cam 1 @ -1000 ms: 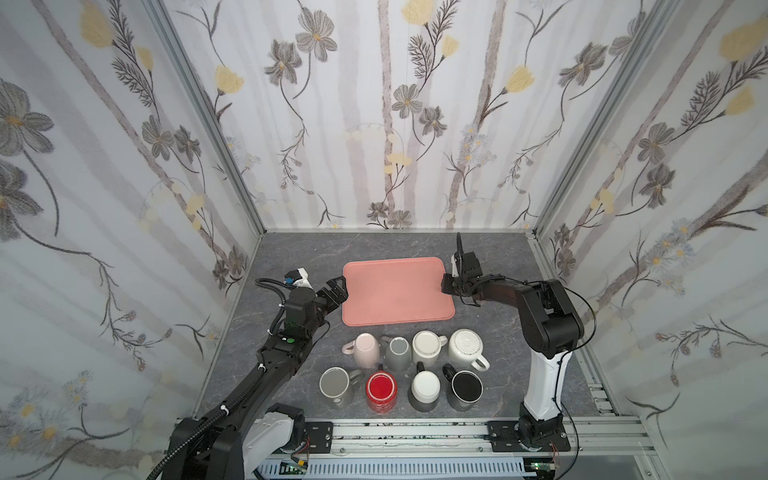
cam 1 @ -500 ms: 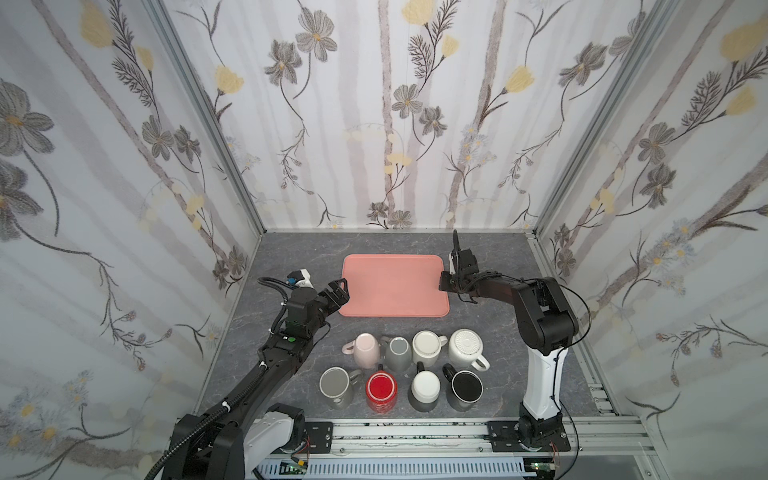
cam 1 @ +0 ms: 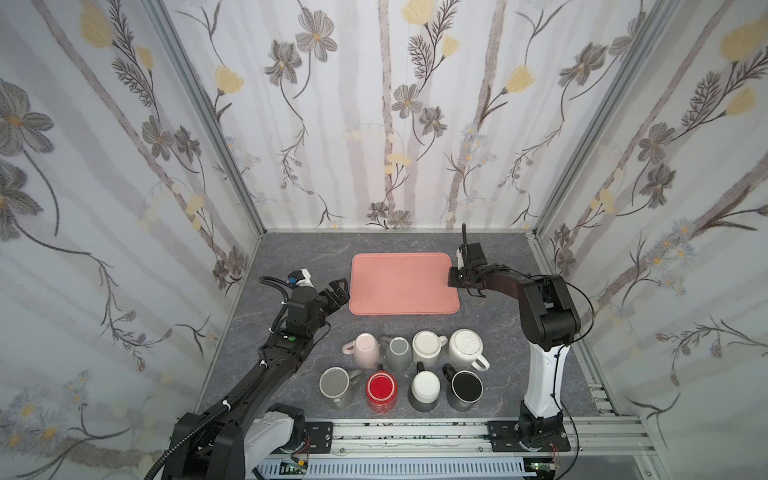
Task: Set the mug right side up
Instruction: 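Move the right gripper toward the upside-down white mug while the left arm shifts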
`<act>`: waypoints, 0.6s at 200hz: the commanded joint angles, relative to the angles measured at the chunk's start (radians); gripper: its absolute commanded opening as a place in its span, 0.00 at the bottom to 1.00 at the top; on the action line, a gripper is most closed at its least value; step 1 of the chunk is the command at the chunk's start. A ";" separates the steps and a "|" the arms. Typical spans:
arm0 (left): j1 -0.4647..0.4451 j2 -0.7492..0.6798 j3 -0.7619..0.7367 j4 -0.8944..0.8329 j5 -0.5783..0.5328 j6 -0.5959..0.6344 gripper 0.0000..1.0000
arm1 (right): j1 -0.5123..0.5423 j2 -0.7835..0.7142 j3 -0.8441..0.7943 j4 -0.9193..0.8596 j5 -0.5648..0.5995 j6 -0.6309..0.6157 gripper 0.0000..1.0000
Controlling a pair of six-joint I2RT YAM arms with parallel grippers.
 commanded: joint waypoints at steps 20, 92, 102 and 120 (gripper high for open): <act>-0.002 -0.015 0.013 -0.007 0.014 0.000 1.00 | 0.000 -0.042 -0.014 -0.009 0.021 -0.010 0.52; -0.047 -0.081 -0.025 0.069 0.108 -0.009 1.00 | 0.027 -0.450 -0.325 0.059 0.016 0.110 0.72; -0.073 -0.095 -0.038 0.085 0.102 -0.002 1.00 | 0.037 -0.533 -0.377 0.044 -0.002 0.138 0.74; -0.106 -0.114 -0.041 0.073 0.078 0.015 1.00 | 0.069 -0.663 -0.462 -0.001 -0.019 0.183 0.75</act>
